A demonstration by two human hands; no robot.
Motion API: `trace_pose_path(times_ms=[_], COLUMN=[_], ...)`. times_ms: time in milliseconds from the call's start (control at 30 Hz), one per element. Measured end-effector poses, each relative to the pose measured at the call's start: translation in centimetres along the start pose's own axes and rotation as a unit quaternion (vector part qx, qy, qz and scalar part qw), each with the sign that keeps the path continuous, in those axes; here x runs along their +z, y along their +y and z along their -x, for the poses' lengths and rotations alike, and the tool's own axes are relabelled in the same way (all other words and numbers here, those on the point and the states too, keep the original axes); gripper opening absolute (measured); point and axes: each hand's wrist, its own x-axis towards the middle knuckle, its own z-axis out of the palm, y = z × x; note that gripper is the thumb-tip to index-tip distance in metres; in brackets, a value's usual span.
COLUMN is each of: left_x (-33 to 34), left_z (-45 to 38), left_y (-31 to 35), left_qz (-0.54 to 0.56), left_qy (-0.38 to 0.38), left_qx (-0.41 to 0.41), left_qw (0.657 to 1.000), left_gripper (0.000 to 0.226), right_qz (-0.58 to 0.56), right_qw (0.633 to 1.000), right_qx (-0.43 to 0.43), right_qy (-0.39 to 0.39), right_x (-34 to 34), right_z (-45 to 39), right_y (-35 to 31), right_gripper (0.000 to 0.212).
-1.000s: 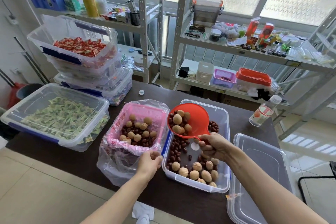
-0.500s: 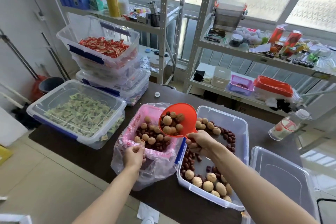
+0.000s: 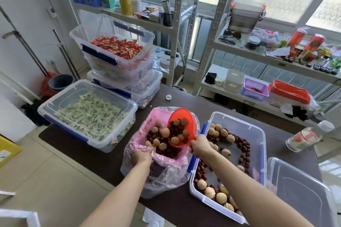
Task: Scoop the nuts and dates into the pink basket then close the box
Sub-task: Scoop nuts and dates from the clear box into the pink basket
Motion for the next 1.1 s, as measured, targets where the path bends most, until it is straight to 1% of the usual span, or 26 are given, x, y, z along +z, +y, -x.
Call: trace_pose_path(times_ms=[67, 133, 233, 300, 400, 467, 533, 667, 867, 1000, 1100], left_x=[0.4, -0.5, -1.4, -1.9, -2.4, -1.8, -1.9, -3.1, -3.1, -3.9, -4.0], left_z=[-0.6, 2.0, 4.9, 6.2, 7.3, 5.8, 5.8, 9.4, 8.6, 10.5, 11.3], left_y=[-0.2, 1.5, 3.3, 4.2, 4.9, 3.8, 3.7, 5.8, 4.7, 5.3, 5.2], left_qz=[-0.009, -0.019, -0.037, -0.037, -0.049, -0.038, -0.040, -0.048, -0.067, -0.065, -0.073], left_qy=[0.005, -0.004, -0.008, -0.008, 0.001, -0.004, -0.001, 0.005, -0.002, -0.021, -0.046], left_qx=[-0.012, -0.013, -0.008, 0.000, 0.013, 0.017, 0.017, 0.035, 0.049, 0.063, 0.075], left_qw=[1.000, 1.000, 0.999, 0.999, 0.999, 0.999, 0.999, 0.998, 0.997, 0.996, 0.993], left_gripper=[0.053, 0.049, 0.049, 0.042, 0.026, 0.028, 0.035, 0.019, 0.018, 0.017, 0.024], right_qz=[0.041, 0.089, 0.151, 0.190, 0.251, 0.281, 0.296, 0.324, 0.378, 0.385, 0.365], right_qw=[0.999, 0.995, 0.986, 0.977, 0.957, 0.946, 0.939, 0.918, 0.881, 0.879, 0.889], right_qx=[-0.014, -0.026, -0.045, -0.067, -0.102, -0.119, -0.137, -0.179, -0.213, -0.204, -0.195], right_qy=[0.014, 0.023, 0.048, 0.070, 0.102, 0.106, 0.113, 0.146, 0.187, 0.193, 0.196], right_x=[0.2, 0.2, 0.3, 0.4, 0.3, 0.2, 0.3, 0.2, -0.4, -1.1, -1.9], right_z=[-0.3, -0.4, -0.5, -0.1, 0.4, 0.5, 0.6, 0.8, 1.2, 1.6, 2.0], right_y=[0.0, -0.1, 0.0, -0.1, -0.3, -0.3, -0.4, -0.6, -0.5, -0.6, -0.3], right_gripper=[0.023, 0.018, 0.027, 0.028, 0.027, 0.027, 0.030, 0.041, 0.066, 0.070, 0.071])
